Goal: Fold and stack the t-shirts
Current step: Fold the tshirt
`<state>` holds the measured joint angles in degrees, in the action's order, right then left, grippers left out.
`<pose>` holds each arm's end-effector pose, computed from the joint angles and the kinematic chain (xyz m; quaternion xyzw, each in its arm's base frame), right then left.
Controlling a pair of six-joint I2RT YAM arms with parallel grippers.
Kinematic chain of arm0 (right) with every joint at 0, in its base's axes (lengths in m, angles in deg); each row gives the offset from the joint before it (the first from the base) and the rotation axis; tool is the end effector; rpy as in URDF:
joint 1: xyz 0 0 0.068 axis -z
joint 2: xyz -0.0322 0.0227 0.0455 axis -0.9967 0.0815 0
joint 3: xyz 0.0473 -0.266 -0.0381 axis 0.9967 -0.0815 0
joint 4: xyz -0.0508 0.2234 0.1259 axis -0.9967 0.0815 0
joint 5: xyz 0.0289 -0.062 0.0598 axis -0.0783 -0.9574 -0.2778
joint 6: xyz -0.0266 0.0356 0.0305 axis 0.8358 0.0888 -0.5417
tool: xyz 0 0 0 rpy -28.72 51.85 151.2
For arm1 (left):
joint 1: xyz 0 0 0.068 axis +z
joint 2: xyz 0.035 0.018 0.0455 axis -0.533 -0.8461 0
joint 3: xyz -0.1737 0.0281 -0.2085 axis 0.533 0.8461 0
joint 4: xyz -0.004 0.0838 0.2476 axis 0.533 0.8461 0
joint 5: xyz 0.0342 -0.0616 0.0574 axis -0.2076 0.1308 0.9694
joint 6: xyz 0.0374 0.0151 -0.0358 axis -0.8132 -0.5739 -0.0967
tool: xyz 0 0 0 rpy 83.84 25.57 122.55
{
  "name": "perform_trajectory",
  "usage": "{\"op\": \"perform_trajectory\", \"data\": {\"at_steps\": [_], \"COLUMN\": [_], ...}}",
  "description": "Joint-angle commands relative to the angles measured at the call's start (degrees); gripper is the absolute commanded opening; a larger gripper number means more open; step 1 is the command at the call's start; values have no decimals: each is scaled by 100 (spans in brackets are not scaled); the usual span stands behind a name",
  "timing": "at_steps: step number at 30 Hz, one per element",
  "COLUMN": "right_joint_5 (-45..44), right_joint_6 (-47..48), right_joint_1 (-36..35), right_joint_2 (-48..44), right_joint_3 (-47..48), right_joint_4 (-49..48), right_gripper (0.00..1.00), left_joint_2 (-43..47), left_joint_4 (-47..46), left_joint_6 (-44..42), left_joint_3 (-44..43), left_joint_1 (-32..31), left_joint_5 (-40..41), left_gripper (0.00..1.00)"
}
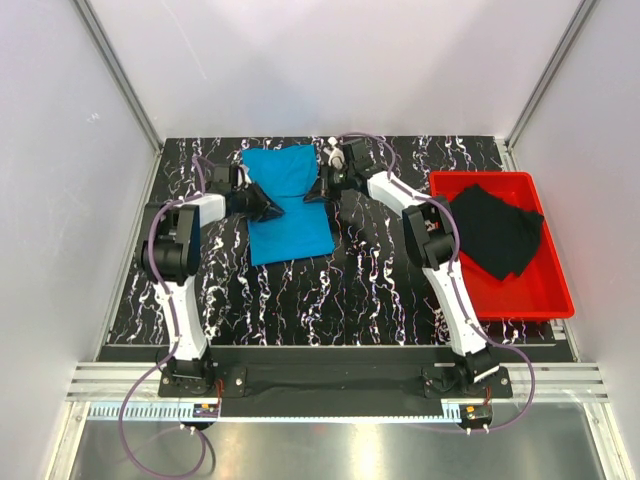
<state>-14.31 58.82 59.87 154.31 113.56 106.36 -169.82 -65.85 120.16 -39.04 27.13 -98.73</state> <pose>0.4978 0.2632 0.1478 -0.1141 0.8562 0.4647 0.1948 0.4240 -0.0567 0.1414 -0.2049 0.8868 -0.3679 0.1902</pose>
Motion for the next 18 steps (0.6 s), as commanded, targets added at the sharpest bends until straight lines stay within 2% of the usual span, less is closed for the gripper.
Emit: {"op": "perform_trajectory", "data": {"at_steps": [1,7,11,15,18], "right_joint_5": [205,162,-48,-24,266], "right_joint_6": [-350,-913,-1168,-1326,-1414], "right_joint_1": [119,356,514,647,656], "right_joint_2": [497,1218,1491,1535,1509], "right_joint_3": [431,977,1241,1206,1267], "right_joint_4": [-754,-1229,-1168,-1185,-1203], "right_gripper": [11,11,11,11,14], "left_joint_2": [-168,-432,-634,-898,-951], "left_joint_4": [-1217,-1323,-1050,-192,-214], "left_joint_6": [584,646,505,-46,-154], "left_joint_3": [-244,-367,-578,-1139,-1334], "left_joint_1": [104,341,639,816,816], "left_joint_5": [-348,-400,-383,-279,-479], "left_gripper": [22,23,24,24,25]}}
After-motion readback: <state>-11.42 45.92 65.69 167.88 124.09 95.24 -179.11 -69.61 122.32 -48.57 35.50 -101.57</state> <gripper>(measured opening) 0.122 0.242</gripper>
